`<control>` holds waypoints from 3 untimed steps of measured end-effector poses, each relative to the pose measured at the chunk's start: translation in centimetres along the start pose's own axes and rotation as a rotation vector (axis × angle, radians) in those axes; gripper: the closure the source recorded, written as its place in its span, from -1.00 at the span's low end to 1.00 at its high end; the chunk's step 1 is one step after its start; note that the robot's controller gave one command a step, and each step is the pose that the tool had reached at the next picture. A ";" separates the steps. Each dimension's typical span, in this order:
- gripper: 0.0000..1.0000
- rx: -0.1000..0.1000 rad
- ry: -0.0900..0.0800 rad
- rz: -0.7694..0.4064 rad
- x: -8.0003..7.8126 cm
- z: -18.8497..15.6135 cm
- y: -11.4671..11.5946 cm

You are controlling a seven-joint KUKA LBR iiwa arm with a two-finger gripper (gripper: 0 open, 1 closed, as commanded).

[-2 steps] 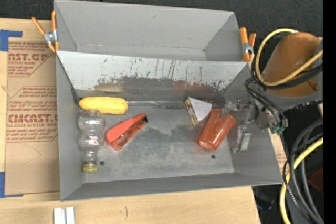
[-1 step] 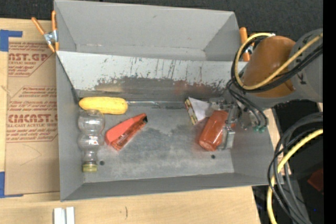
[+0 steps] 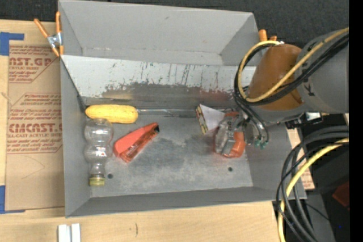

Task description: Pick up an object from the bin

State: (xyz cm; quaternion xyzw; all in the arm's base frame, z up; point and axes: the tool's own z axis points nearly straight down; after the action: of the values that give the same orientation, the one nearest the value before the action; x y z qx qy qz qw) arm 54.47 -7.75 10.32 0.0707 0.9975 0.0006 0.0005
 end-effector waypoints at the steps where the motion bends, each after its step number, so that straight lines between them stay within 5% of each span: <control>1: -1.00 0.003 0.002 0.001 0.1 0.0 -0.2; 2: 1.00 0.003 -0.001 0.001 0.0 0.0 -0.1; 3: -1.00 0.003 0.000 0.001 0.0 0.0 -0.2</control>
Offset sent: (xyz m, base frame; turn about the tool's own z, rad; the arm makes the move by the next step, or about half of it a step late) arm 0.0000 0.0000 0.0000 0.0000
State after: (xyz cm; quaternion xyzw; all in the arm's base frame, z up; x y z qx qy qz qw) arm 54.43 -7.90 10.33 0.0714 0.9974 -0.0011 0.0001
